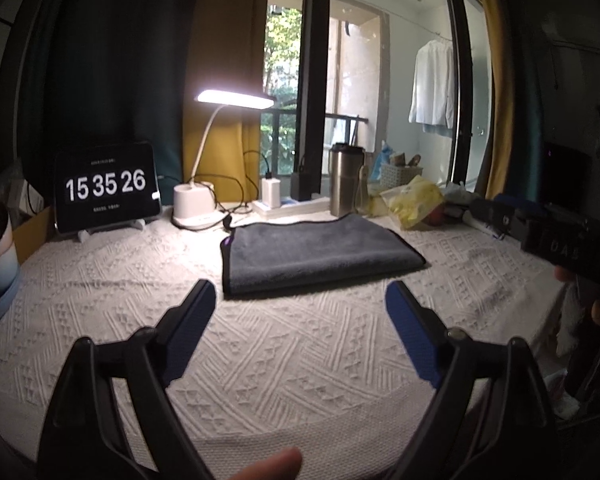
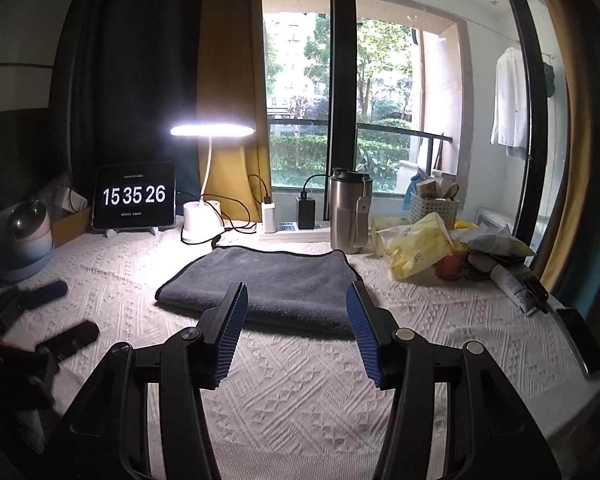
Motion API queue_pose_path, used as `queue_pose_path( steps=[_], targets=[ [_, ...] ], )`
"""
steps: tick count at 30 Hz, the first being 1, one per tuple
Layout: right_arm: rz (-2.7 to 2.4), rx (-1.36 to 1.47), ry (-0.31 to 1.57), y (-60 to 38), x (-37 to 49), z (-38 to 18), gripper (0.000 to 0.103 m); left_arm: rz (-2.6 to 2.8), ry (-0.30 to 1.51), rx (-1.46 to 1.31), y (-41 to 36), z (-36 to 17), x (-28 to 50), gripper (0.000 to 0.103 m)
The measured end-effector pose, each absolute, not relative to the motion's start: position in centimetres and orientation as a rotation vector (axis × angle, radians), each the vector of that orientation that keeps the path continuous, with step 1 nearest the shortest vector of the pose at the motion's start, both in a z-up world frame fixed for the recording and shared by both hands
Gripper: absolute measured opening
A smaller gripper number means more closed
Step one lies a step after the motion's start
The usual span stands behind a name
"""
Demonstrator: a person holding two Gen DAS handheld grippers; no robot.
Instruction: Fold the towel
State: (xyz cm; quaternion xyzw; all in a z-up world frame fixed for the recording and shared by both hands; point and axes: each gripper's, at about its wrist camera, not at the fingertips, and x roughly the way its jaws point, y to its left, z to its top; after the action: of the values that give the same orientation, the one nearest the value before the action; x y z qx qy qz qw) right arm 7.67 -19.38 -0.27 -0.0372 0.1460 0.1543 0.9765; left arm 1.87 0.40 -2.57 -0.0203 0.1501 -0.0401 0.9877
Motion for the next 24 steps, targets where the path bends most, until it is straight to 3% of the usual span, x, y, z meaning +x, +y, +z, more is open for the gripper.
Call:
queue_pose_path(
  steps=[12, 16, 18, 24],
  targets=[
    [0.310, -0.036, 0.282, -19.8, 3.7, -1.4, 0.055, -0.115, 0.197, -0.002, -0.5, -1.4, -1.3, 0.088],
    [0.283, -0.010, 0.239, -20.9, 2.2, -1.3, 0.055, -0.115, 0.141, 0.035, -1.0, -0.9, -2.5, 0.097],
    [0.268, -0.007, 0.213, -21.2, 1.7, -1.2, 0.064, -0.130, 0.130, 0.050, -1.5, -0.8, -2.9, 0.097],
    [0.259, 0.005, 0.189, -21.9, 1.4, -1.0, 0.066, -0.147, 0.137, 0.059, -2.4, -0.7, -3.0, 0.097]
  ],
)
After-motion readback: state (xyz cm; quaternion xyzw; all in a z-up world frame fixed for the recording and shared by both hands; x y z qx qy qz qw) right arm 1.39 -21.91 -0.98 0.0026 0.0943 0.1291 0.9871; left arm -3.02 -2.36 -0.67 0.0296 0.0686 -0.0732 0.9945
